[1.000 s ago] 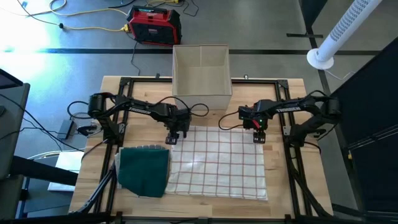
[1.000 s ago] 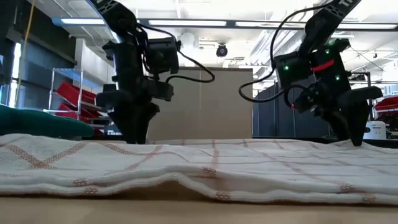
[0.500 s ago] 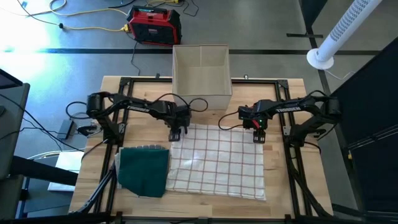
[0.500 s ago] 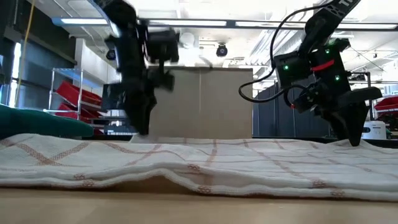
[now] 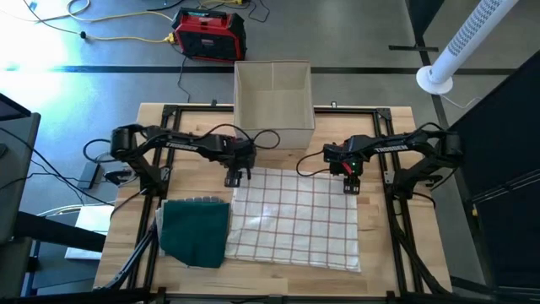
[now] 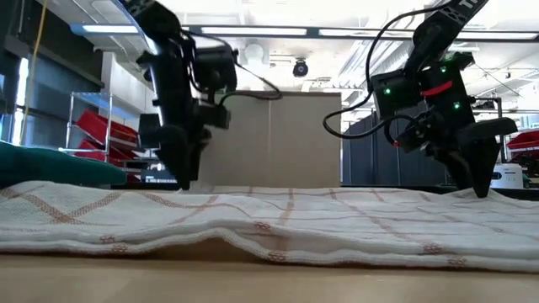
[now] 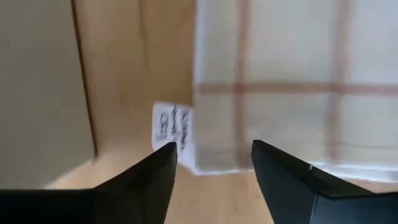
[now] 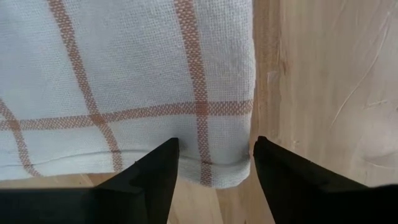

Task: Fold towel
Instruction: Fold the white patterned kitchen towel

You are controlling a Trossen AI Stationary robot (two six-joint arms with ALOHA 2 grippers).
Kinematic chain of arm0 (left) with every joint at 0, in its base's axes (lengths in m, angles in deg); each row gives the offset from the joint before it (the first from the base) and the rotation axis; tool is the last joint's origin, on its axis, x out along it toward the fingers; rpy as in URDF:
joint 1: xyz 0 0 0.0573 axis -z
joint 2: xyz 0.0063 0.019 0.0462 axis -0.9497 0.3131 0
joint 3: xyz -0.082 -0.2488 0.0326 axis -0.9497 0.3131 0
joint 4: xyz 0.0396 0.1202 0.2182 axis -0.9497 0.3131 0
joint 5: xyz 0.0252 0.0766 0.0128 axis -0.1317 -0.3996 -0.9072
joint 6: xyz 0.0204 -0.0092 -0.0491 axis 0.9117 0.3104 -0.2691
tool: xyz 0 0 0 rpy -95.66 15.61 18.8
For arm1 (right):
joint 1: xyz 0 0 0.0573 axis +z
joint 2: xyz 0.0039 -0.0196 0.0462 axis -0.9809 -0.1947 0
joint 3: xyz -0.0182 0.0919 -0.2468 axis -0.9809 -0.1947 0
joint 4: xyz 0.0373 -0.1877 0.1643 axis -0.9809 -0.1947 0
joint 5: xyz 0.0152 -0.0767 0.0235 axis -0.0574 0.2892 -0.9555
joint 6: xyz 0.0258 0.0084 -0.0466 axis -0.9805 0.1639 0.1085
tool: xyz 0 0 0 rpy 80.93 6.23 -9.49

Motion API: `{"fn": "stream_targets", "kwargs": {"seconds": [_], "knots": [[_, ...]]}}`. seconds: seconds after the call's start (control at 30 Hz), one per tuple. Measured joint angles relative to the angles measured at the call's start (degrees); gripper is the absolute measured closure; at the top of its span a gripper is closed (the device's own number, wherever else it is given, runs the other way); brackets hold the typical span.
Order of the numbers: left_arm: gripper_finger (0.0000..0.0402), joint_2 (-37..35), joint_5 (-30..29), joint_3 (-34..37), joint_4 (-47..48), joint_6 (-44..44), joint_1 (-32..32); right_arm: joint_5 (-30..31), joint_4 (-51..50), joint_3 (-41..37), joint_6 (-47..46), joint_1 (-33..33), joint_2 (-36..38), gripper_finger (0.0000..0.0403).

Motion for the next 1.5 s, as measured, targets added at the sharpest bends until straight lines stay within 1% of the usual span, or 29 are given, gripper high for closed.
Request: {"fn": "stream_targets", "kwargs": {"seconds": [0.03,0.1,0.17,0.23,0.3,0.4,0.57,0.6,0.63,0.77,0.8,1.0,1.03,1.07,1.1,1.3,1.5], "knots": [[0.0187,0.7,-0.2,0.2,-0.1,0.0,-0.3,0.0,0.0,0.0,0.0,0.0,0.0,0.0208],[0.0184,1.6,1.6,0.3,-0.4,0.3,-0.7,0.0,0.0,0.0,0.0,0.0,0.0,0.0208],[0.0184,2.3,2.2,0.3,-0.7,0.3,-0.7,0.0,0.0,0.0,0.0,0.0,0.0,0.0208],[0.019,2.7,2.1,0.2,-0.9,-0.4,-0.7,0.0,0.0,0.0,0.0,0.0,0.0,0.0208],[0.0206,3.2,2.3,0.1,-0.9,-1.3,-0.7,0.0,0.0,0.0,-0.1,0.0,0.0,0.0208],[0.0252,3.3,2.4,0.1,-1.1,-2.2,-0.7,0.2,0.0,0.0,-0.1,0.0,0.0,0.0208],[0.0374,3.4,2.2,0.1,-1.3,-3.6,-0.8,-0.2,0.0,0.0,0.0,0.0,-0.1,0.0208],[0.0386,3.4,2.2,0.1,-1.3,-3.9,-0.9,-0.3,0.0,0.0,0.0,0.0,-0.4,0.0208],[0.039,3.4,2.2,0.1,-1.3,-4.5,-1.0,-0.2,0.0,0.0,0.0,0.0,-0.9,0.0208],[0.0383,3.4,2.2,0.1,-1.1,-4.8,-1.2,-0.4,0.0,0.2,0.2,0.0,-4.2,0.0209],[0.0385,3.4,2.2,0.1,-1.0,-4.9,-1.2,-0.2,-0.1,0.2,0.0,0.0,-4.6,0.022],[0.0391,3.4,2.3,0.1,-0.1,-6.1,-1.2,1.2,-0.6,0.3,-1.1,0.0,-6.6,0.0306],[0.0392,3.4,2.2,0.1,0.1,-6.3,-1.2,1.2,-0.7,0.3,-1.2,0.0,-6.5,0.033],[0.0392,3.4,2.0,0.1,0.2,-6.9,-1.2,1.0,-0.7,0.3,-1.3,0.0,-6.1,0.0364],[0.0392,3.4,1.7,0.1,0.3,-7.6,-1.2,1.1,-0.5,0.2,-1.4,0.0,-5.4,0.0382],[0.0392,3.1,-0.9,0.1,1.7,-13.0,-1.2,4.0,-1.2,0.1,-7.2,0.0,-0.5,0.04],[0.0392,1.8,-2.4,-3.2,10.2,-16.6,0.8,5.0,-8.7,3.7,-13.1,2.0,8.0,0.0401]]}}
